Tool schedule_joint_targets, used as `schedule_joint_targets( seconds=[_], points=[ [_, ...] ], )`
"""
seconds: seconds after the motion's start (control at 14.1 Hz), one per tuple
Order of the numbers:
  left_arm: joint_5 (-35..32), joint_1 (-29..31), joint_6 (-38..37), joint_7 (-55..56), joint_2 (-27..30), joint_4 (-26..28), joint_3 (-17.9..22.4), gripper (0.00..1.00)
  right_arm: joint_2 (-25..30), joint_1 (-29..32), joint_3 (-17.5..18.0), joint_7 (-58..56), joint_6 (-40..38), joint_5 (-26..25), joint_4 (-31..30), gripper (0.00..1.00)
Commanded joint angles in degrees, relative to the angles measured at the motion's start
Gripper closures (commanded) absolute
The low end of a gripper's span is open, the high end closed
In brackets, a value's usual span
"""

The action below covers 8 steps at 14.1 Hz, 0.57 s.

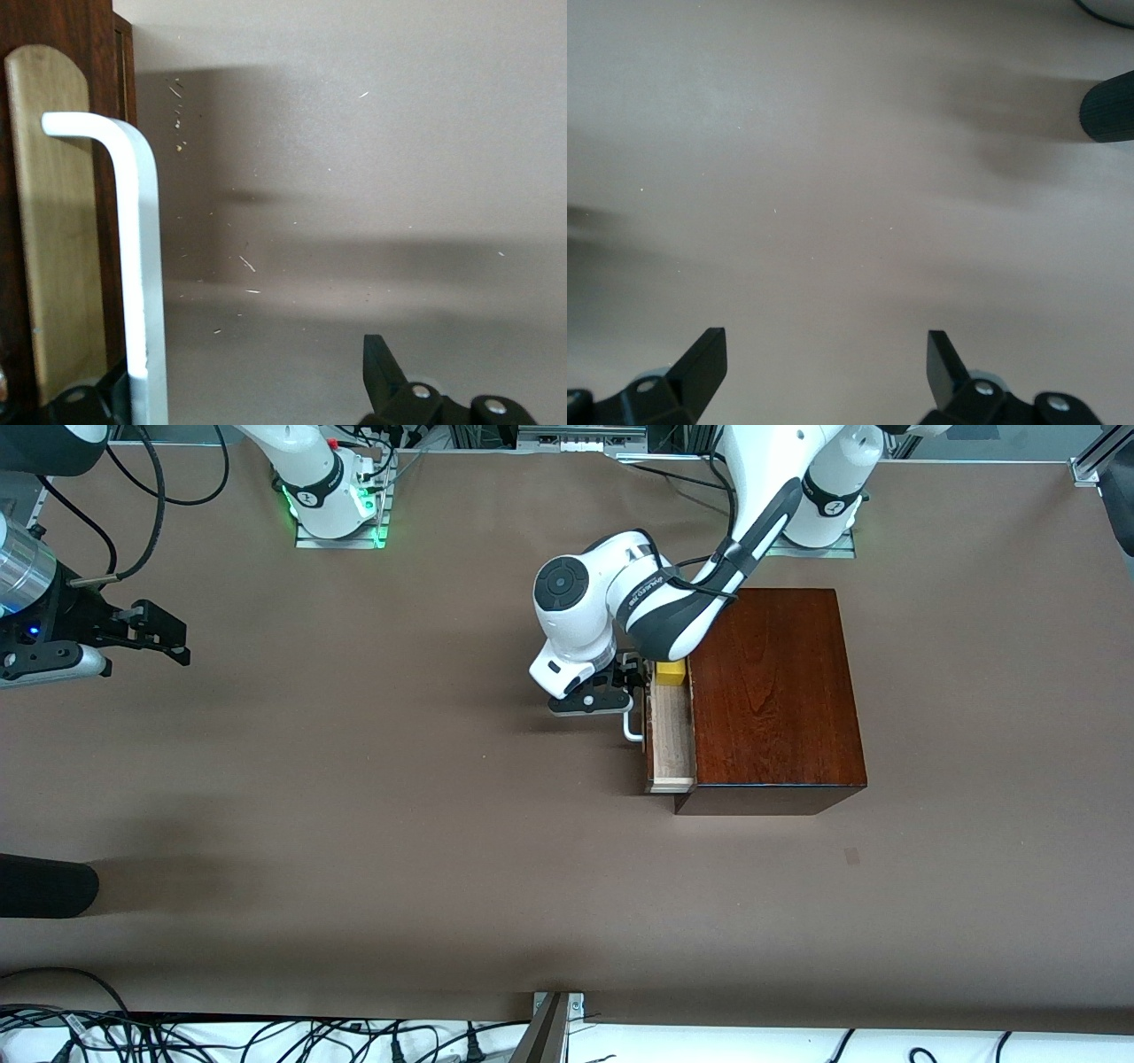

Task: Open drawer, take yellow block, close drawer
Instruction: 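Pull the drawer handle outward with the left gripper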

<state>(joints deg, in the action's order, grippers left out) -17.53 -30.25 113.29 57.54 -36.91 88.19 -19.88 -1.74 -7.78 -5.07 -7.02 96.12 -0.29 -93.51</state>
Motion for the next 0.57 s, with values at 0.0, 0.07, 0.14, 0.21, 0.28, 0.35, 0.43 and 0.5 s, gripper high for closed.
schedule_joint_targets(
  seconds=[0.0,0.07,0.14,0.21,0.28,0.35,0.43,0.5],
  points=[
    [2.06,-1.74,1.49,0.91,-2.82,-4.25,-0.42,0.0,0.16,0.22,0.06,0.34,-0.85,0.64,0.87,0.0],
    [2.15,-2.09,1.49,0.91,-2.99,-4.43,-0.42,0.0,0.07,0.22,0.06,0.34,-0.85,0.64,0.87,0.0],
    [2.07,-2.27,1.49,0.91,-3.08,-4.43,-0.42,0.0,0.07,0.22,0.15,0.34,-0.85,0.64,0.87,0.0],
    [2.06,-2.53,1.49,0.91,-3.08,-4.43,-0.34,0.0,0.16,0.22,0.07,0.34,-0.85,0.64,0.87,0.0],
    [2.06,-2.54,1.41,0.91,-2.91,-4.43,-0.42,0.0,0.07,0.22,0.06,0.34,-0.85,0.64,0.87,0.0],
    [2.06,-2.45,1.41,0.65,-2.73,-4.61,-0.34,0.0,0.07,0.22,0.06,0.43,-0.85,0.64,0.87,0.0],
    [1.89,-2.19,0.97,0.47,-2.64,-6.26,-0.34,0.0,0.16,0.22,0.06,0.43,-0.85,0.64,0.87,0.0],
    [2.06,-2.1,0.1,0.21,-2.47,-7.67,-0.34,0.0,0.07,0.22,0.06,0.43,-0.85,0.64,0.87,0.0]
  ],
)
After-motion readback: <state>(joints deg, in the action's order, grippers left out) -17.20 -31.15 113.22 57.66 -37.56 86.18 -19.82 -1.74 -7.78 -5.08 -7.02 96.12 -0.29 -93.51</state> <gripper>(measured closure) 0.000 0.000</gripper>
